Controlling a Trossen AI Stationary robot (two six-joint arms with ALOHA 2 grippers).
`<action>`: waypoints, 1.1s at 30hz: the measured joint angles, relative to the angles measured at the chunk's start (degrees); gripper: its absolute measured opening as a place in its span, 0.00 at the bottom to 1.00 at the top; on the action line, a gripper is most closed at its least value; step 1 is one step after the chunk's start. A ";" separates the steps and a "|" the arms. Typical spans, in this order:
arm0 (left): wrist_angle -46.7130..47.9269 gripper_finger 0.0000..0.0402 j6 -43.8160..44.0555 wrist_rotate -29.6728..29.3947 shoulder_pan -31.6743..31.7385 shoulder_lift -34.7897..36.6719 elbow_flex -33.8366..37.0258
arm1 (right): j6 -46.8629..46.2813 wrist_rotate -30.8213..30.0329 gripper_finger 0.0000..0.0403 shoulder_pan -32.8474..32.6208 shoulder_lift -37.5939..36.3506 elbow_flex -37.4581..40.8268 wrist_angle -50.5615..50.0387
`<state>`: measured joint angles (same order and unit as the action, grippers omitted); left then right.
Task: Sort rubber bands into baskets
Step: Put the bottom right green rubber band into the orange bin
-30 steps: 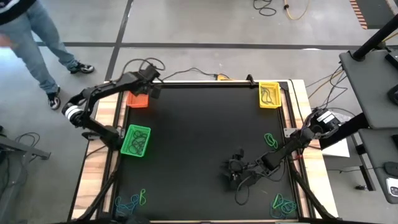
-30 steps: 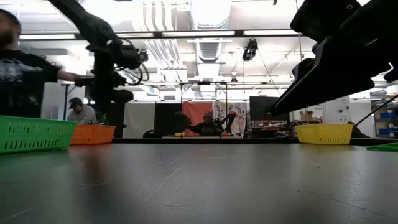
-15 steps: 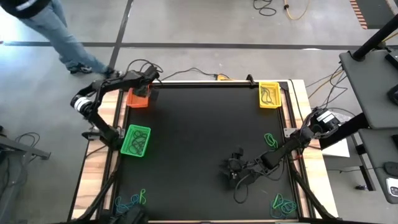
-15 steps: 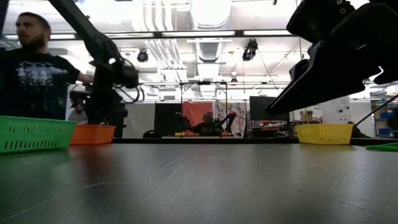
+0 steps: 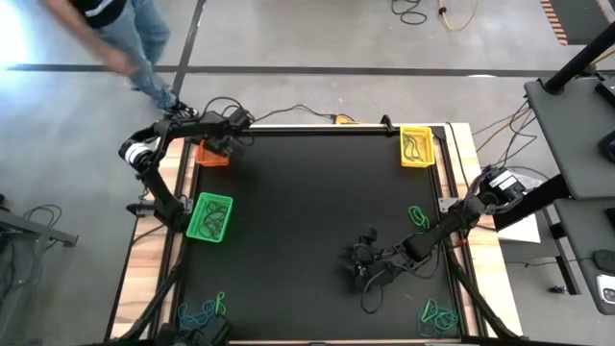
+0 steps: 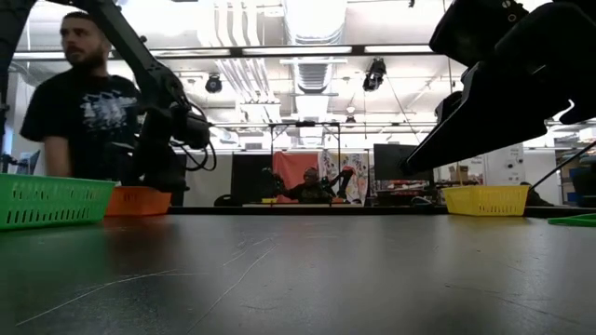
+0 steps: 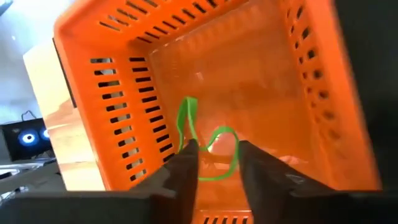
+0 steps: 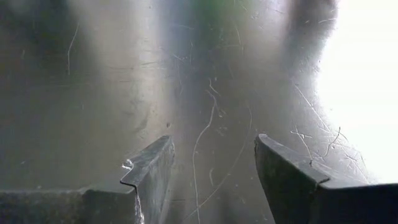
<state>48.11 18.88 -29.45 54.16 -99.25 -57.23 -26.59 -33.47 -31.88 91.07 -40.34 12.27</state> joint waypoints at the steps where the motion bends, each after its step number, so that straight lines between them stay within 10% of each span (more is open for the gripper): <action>1: 0.33 0.29 -0.27 0.00 -0.02 0.04 0.00 | 0.00 0.00 0.54 0.00 0.00 0.00 0.00; 9: 8.66 0.54 -5.27 -0.99 -0.90 2.56 -2.92 | 0.13 -0.11 0.54 0.25 0.00 0.00 0.08; 19: 14.14 0.57 -1.28 0.09 -7.49 16.13 -8.77 | 0.20 -1.14 0.54 2.18 -0.07 -0.26 0.49; 28: -0.13 0.57 4.90 5.53 -33.23 31.14 -0.68 | -4.06 -1.45 0.54 5.66 -0.14 -0.24 -1.68; 33: -14.60 0.57 4.48 4.92 -53.01 34.33 6.27 | -13.67 7.03 0.54 5.48 -1.74 -9.71 -27.12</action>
<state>33.51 23.36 -24.53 1.15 -64.92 -50.96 -40.26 -26.44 -26.39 89.33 -50.05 -14.84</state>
